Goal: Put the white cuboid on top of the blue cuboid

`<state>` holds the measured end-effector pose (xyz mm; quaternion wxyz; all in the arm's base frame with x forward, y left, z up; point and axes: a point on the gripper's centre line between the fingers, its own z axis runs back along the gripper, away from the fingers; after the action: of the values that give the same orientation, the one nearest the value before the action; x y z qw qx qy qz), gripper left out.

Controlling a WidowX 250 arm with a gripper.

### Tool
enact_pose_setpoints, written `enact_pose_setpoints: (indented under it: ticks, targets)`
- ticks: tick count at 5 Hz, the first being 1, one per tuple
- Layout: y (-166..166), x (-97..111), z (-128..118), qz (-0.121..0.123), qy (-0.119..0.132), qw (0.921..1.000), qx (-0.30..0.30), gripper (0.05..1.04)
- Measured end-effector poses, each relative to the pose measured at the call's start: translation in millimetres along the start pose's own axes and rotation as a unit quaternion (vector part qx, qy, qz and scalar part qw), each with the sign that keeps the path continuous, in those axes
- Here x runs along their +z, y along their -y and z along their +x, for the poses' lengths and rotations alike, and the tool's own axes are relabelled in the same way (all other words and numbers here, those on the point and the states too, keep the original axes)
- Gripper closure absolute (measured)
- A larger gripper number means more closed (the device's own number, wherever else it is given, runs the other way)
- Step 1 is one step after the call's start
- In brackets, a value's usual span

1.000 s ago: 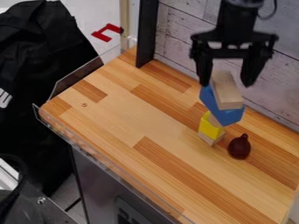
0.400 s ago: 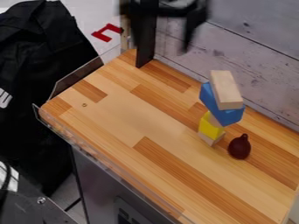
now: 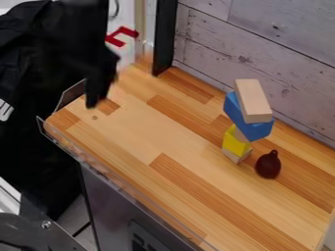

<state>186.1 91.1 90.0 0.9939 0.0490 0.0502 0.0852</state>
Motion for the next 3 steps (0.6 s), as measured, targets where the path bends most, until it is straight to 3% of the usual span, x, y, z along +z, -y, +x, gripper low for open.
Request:
enact_pose_setpoints:
  ticks: [1, 2, 3]
  targets:
    - [9.5, -13.8, 11.4, -0.004, 0.035, 0.9989, -0.032, 0.083]
    - [42.9, -26.7, 27.0, -0.022, 0.044, 0.9944, -0.094, 0.083]
    - [69.0, -18.6, 40.2, -0.027, 0.07, 0.9892, -0.126, 0.083]
